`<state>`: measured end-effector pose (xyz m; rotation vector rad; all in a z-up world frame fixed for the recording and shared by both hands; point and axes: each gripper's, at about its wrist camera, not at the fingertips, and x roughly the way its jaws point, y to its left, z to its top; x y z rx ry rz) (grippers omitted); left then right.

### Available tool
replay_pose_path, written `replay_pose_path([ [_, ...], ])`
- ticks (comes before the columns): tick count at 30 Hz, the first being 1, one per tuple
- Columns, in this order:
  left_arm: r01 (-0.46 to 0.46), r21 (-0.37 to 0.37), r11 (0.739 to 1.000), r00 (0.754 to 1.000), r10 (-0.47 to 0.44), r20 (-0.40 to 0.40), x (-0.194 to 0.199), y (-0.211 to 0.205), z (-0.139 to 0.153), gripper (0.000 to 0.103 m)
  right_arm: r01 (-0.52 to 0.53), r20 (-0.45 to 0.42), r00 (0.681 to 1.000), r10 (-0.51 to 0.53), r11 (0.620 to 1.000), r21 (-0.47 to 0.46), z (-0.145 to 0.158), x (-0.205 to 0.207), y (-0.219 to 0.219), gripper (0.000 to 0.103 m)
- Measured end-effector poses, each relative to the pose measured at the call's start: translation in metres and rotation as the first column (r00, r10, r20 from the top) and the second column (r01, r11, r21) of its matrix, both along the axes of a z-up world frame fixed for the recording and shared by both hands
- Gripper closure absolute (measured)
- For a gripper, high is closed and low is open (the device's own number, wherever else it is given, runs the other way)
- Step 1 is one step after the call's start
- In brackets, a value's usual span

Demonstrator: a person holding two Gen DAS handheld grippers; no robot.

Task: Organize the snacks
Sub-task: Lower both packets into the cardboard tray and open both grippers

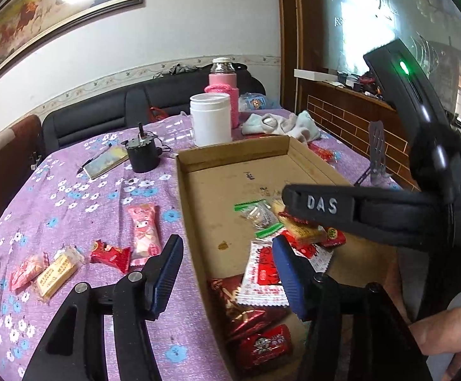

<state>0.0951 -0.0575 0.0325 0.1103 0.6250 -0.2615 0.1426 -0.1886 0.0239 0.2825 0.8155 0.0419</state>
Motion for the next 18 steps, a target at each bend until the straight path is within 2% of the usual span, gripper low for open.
replay_pose_path([
  [7, -0.049, -0.044, 0.998, 0.999, 0.049, -0.003, 0.009, 0.020, 0.009, 0.041, -0.010, 0.012, 1.000, 0.011, 1.000, -0.016, 0.000, -0.002, 0.008, 0.063],
  [12, -0.108, -0.083, 0.991, 0.994, 0.106, -0.026, 0.021, 0.041, 0.013, 0.041, -0.021, 0.047, 0.999, 0.023, 0.999, -0.050, 0.005, -0.005, 0.017, 0.063],
  [18, -0.150, -0.120, 0.981, 0.987, 0.141, -0.078, 0.033, 0.067, 0.015, 0.041, -0.049, 0.067, 0.996, 0.052, 0.998, -0.038, 0.008, -0.008, 0.022, 0.063],
])
